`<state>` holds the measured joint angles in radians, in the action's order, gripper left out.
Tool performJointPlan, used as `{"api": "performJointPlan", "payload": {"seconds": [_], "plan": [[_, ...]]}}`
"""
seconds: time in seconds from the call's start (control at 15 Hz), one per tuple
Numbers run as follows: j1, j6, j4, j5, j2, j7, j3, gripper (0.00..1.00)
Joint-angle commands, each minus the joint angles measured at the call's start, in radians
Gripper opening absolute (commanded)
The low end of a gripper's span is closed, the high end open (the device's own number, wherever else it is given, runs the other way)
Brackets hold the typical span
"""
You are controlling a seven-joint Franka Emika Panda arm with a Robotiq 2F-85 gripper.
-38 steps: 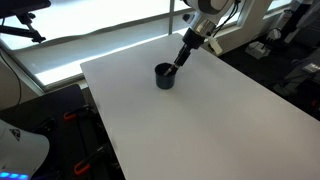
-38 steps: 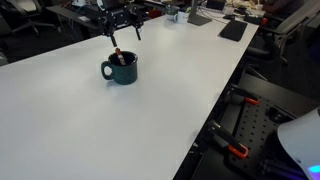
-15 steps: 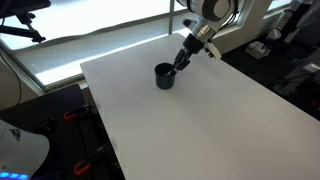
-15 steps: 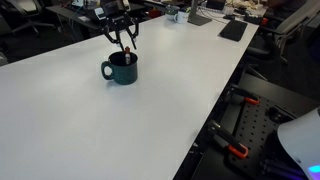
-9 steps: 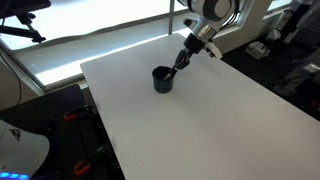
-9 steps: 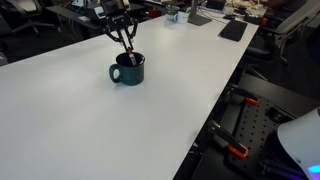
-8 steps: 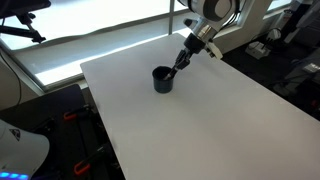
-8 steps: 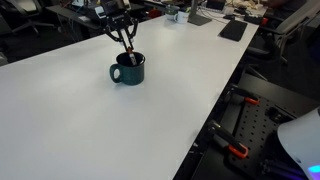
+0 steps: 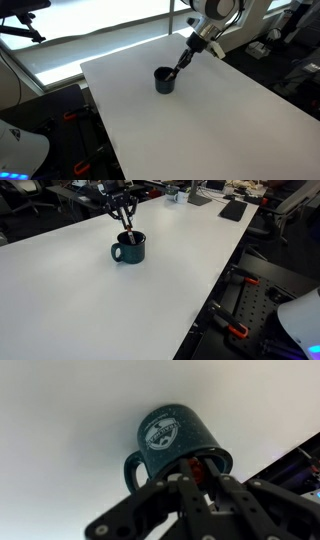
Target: Remove the marker from the mug cup
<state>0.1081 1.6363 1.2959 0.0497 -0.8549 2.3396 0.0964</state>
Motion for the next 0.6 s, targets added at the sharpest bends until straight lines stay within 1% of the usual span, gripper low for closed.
{"api": "performJointPlan", "payload": {"seconds": [0.0,0.53], "plan": [[-0.015,0.066,0.068,0.003,0.094,-0.050,0.008,0.04],[-0.065,0.179,0.185,-0.019,0.282,-0.086,0.016,0.04]]}}
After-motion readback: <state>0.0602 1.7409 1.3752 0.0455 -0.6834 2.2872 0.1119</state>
